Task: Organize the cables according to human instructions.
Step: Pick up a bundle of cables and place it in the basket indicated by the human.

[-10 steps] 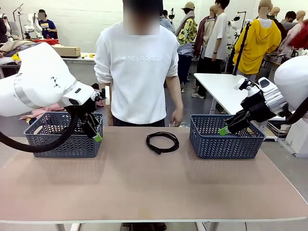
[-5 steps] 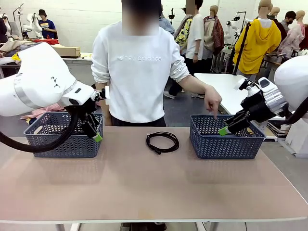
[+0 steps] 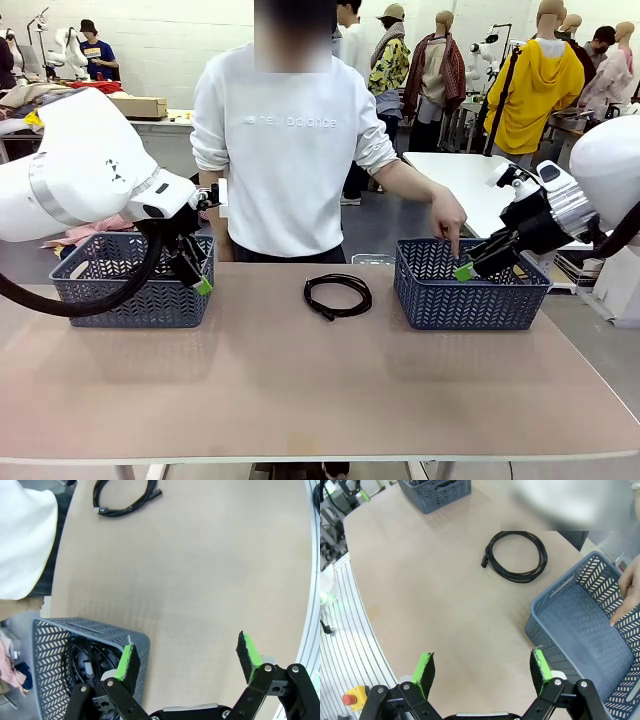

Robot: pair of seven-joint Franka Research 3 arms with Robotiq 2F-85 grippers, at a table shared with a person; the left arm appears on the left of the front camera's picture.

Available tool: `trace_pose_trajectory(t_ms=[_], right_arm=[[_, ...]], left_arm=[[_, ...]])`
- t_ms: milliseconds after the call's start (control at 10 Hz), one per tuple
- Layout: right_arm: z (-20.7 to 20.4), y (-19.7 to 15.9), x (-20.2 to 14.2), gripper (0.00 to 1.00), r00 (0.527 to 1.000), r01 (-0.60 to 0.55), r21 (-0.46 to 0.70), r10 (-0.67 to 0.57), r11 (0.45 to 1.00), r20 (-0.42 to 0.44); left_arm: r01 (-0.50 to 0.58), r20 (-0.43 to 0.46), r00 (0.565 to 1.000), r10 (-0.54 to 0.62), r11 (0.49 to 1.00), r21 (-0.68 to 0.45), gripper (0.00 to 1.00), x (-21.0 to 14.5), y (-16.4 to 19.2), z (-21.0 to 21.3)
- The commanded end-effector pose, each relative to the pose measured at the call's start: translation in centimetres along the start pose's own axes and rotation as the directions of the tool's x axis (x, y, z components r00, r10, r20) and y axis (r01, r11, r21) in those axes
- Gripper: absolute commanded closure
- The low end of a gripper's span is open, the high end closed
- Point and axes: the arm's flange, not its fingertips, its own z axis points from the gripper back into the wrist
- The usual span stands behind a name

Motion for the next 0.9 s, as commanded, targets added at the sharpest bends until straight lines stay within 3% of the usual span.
trace_pose_trajectory(t_ms=[0, 200, 800], right_arm=[[-0.1, -0.3, -0.1, 0.00, 0.999, -0.018, 0.016, 0.017, 1.000, 0.029], [0.0, 0.0, 0.0, 0.00, 1.000, 0.000, 0.000, 0.000, 1.000, 0.000], [-9.3, 1.2, 9.1, 0.00, 0.985, -0.055, -0.112, 0.036, 0.992, -0.166]], left_arm=[[-0.002, -0.006, 1.000, 0.002, 1.000, -0.004, 0.00, 0.0, 0.4, 0.1], [-0.002, -0.006, 1.000, 0.002, 1.000, -0.004, 0.00, 0.0, 0.4, 0.1], [-0.002, -0.006, 1.000, 0.002, 1.000, -0.004, 0.00, 0.0, 0.4, 0.1]])
